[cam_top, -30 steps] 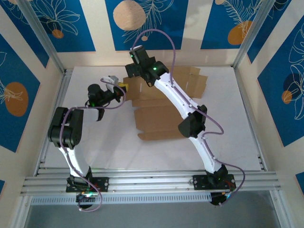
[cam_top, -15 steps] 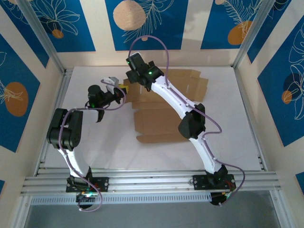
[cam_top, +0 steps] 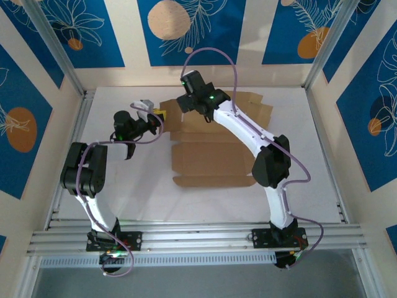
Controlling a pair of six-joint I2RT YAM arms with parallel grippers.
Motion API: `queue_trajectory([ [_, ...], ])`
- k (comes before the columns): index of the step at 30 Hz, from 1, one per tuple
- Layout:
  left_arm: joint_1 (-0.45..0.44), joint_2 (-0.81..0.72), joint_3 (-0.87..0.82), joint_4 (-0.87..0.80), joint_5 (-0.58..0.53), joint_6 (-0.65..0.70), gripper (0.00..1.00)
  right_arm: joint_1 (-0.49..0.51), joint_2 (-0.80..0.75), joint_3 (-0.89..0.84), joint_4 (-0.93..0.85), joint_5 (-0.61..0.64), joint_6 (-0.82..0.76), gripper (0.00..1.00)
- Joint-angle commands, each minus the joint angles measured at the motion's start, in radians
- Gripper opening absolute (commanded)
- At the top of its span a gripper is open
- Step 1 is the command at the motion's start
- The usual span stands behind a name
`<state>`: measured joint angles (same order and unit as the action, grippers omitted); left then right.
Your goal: Fold the paper box
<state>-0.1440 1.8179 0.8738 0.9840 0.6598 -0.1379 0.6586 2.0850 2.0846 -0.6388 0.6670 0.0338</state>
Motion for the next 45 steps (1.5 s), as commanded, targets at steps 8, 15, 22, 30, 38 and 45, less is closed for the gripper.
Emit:
queue_trajectory([
  [8,0.011,-0.057,-0.006,0.014,0.009,0.052,0.0,-0.067,-0.07,-0.068,0.036,-0.047,0.011,0.92],
  [15,0.012,-0.065,-0.01,0.005,0.014,0.062,0.0,-0.088,-0.053,-0.035,-0.006,-0.071,0.049,0.89],
  [22,0.011,-0.06,-0.001,0.019,0.006,0.011,0.0,-0.065,-0.066,-0.012,-0.031,-0.249,0.018,0.89],
  [30,0.011,-0.065,0.046,-0.046,-0.049,-0.091,0.0,-0.018,-0.305,-0.241,0.188,-0.408,0.003,0.99],
  [38,0.008,-0.069,0.126,-0.154,-0.005,-0.213,0.0,-0.04,-0.465,-0.481,0.252,-0.387,0.135,0.89],
  [45,0.003,-0.091,0.165,-0.281,-0.048,-0.357,0.0,0.007,-0.423,-0.65,0.304,-0.395,0.078,0.56],
])
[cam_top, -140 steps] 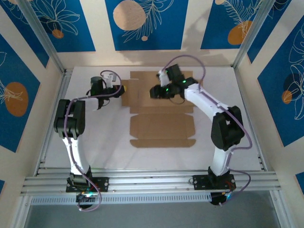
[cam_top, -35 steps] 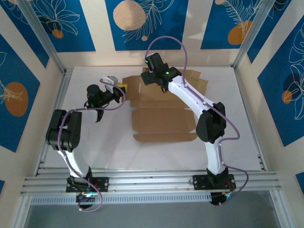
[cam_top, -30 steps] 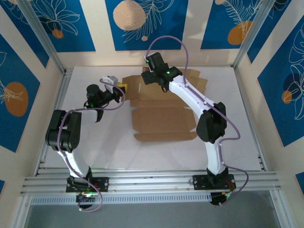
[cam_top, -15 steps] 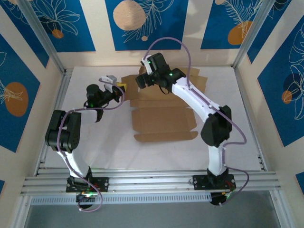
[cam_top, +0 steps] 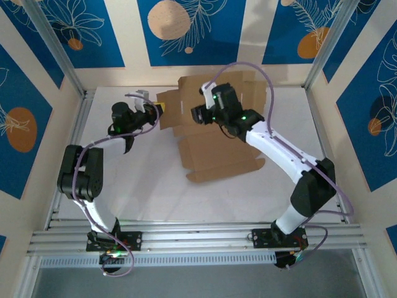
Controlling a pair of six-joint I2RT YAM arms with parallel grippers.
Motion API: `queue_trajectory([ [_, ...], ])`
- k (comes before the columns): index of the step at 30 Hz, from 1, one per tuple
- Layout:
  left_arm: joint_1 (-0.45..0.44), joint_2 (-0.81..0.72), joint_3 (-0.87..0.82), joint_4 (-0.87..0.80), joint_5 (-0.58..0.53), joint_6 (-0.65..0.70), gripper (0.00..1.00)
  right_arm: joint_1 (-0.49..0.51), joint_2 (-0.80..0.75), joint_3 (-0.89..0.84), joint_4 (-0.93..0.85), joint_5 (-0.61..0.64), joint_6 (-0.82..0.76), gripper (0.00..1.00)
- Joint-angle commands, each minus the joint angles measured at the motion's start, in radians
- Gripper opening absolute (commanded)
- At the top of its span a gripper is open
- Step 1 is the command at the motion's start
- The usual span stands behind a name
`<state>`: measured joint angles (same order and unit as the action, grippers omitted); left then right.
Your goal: Fold the paper box
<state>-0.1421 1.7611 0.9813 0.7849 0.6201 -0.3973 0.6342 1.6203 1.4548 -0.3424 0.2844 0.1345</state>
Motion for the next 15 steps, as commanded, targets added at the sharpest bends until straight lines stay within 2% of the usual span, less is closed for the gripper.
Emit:
queue_trajectory([
  [1,0.0,-0.033,0.085,-0.154,-0.004,-0.111,0.0,0.04,0.067,-0.005,-0.027,-0.038,-0.034,0.58],
  [5,-0.004,-0.04,0.129,-0.292,0.01,-0.099,0.0,0.107,0.193,0.054,-0.116,-0.026,-0.099,0.68],
  [9,-0.006,-0.048,0.159,-0.355,0.0,-0.093,0.0,0.173,0.289,0.111,-0.132,0.071,-0.147,0.77],
  [15,-0.006,-0.051,0.175,-0.349,0.015,-0.111,0.0,0.2,0.377,0.199,-0.144,0.247,-0.154,0.79],
])
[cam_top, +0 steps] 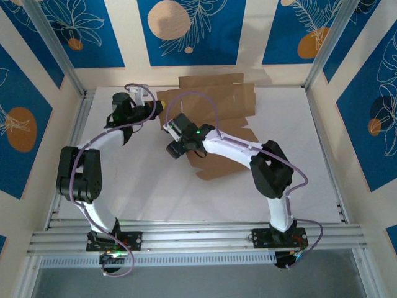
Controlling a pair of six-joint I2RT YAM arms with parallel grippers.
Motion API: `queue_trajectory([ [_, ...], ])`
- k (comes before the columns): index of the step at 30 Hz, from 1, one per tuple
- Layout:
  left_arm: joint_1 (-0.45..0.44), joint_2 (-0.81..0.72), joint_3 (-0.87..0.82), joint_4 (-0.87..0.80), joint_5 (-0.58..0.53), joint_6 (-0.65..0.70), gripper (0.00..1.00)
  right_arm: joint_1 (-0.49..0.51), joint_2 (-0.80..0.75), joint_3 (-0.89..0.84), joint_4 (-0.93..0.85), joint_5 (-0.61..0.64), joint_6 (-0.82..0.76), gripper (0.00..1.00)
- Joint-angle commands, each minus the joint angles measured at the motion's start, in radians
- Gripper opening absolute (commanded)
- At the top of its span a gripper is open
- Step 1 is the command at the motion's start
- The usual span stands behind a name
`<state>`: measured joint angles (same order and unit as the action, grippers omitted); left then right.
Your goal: Fold the paper box
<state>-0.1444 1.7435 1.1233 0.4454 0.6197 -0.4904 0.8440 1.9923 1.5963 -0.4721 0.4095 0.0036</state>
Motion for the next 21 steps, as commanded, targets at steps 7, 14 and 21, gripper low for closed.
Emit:
queue_trajectory([
  [7,-0.003,-0.039,0.017,0.015,0.02,-0.019,0.0,-0.025,0.041,0.11,-0.014,0.172,-0.021,0.71],
  [14,-0.005,-0.055,0.008,0.024,0.023,-0.018,0.0,-0.055,0.069,0.161,-0.059,0.093,0.02,0.53],
  [21,-0.004,-0.071,0.002,0.035,0.026,-0.005,0.0,-0.115,-0.009,0.073,-0.02,-0.099,0.109,0.34],
])
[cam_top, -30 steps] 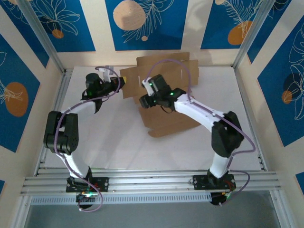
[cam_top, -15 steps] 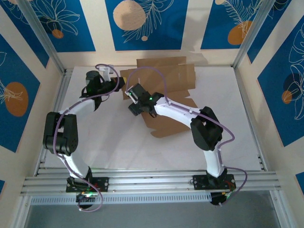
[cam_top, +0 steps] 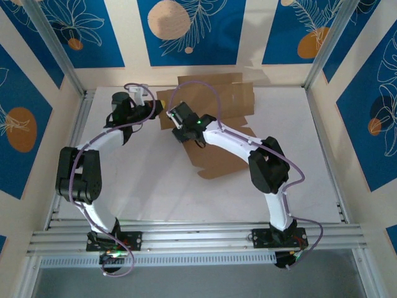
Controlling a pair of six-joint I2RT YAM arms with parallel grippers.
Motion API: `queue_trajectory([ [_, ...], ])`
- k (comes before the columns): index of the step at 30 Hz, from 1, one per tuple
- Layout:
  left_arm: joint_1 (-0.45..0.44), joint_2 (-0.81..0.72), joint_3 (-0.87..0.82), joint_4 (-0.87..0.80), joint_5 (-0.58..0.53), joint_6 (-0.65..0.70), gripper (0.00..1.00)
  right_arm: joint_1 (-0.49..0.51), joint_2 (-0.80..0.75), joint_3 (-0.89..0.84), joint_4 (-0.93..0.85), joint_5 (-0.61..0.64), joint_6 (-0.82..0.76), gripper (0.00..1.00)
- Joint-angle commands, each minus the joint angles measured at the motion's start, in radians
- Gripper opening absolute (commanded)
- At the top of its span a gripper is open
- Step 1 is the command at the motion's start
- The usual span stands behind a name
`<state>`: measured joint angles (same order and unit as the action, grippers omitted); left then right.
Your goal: Fold the paper box
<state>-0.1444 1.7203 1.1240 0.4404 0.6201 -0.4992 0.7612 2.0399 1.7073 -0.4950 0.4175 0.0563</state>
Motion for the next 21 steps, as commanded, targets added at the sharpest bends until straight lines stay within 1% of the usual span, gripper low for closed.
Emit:
queue_trajectory([
  [1,-0.004,-0.05,-0.001,0.041,0.026,0.004,0.0,-0.045,-0.07,-0.057,0.014,-0.135,0.076,0.3],
  [4,-0.005,-0.056,-0.002,0.042,0.028,0.011,0.0,-0.093,-0.116,-0.135,0.066,-0.232,0.139,0.17],
  [7,-0.004,-0.058,-0.002,0.042,0.033,0.012,0.0,-0.157,-0.167,-0.235,0.162,-0.383,0.221,0.14],
  [8,-0.005,-0.058,-0.003,0.043,0.033,0.012,0.0,-0.177,-0.182,-0.264,0.2,-0.435,0.244,0.14],
  [11,-0.005,-0.057,-0.006,0.047,0.039,0.01,0.0,-0.245,-0.208,-0.347,0.331,-0.65,0.325,0.14],
  [15,-0.01,-0.06,-0.014,0.061,0.05,0.011,0.0,-0.319,-0.166,-0.368,0.423,-0.868,0.41,0.15],
  [17,-0.015,-0.065,-0.017,0.065,0.051,0.013,0.0,-0.338,-0.132,-0.352,0.424,-0.928,0.432,0.17],
  [21,-0.024,-0.069,-0.018,0.064,0.058,0.017,0.0,-0.337,-0.086,-0.318,0.404,-0.985,0.428,0.26],
])
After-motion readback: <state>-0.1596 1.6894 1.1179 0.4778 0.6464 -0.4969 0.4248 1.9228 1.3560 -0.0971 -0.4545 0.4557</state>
